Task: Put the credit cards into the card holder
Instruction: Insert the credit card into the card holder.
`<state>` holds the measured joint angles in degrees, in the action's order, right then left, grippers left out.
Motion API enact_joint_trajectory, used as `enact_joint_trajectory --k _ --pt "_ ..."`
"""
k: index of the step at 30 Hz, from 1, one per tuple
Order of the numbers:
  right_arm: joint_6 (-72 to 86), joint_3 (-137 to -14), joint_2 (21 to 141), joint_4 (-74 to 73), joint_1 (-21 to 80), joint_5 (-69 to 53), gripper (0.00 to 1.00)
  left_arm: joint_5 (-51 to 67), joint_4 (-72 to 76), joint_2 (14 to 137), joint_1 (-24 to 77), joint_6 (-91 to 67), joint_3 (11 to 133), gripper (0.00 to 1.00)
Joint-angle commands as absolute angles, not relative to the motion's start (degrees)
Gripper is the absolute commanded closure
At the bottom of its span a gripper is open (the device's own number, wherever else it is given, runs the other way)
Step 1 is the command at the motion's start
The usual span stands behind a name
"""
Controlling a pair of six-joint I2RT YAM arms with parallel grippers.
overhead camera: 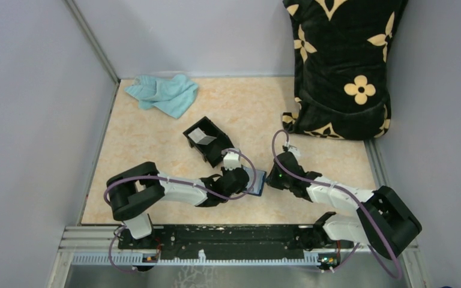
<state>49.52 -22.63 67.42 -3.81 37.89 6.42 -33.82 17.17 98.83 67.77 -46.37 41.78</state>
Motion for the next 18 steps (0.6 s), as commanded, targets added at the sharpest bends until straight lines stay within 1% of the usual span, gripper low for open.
enact_joint_trajectory --k 1,9,10,12,15,18 --pt "49.53 -25.65 68.18 0.22 38.85 5.97 0.88 -31.44 19.94 99.91 68.51 -45.71 42.26 1.0" --pt "49.13 -26.09 67.91 -1.32 38.88 7.46 0.88 -32.57 18.07 99.49 68.89 -46.01 43.07 0.99" --pt "49.06 -26.07 67.29 -2.0 38.85 8.03 0.88 -33.61 16.77 99.07 68.9 -46.51 43.29 0.96" --pt "48.68 -26.02 66.11 -3.42 38.85 9.24 0.88 -35.97 12.0 98.21 68.98 -48.6 44.19 0.85" --pt "48.24 -25.78 64.31 -5.09 38.85 10.54 0.88 -38.55 8.74 96.72 68.99 -50.06 44.92 0.71" --pt "47.53 -25.83 62.79 -6.56 38.85 11.66 0.88 -40.01 7.04 95.55 68.99 -50.65 45.53 0.63"
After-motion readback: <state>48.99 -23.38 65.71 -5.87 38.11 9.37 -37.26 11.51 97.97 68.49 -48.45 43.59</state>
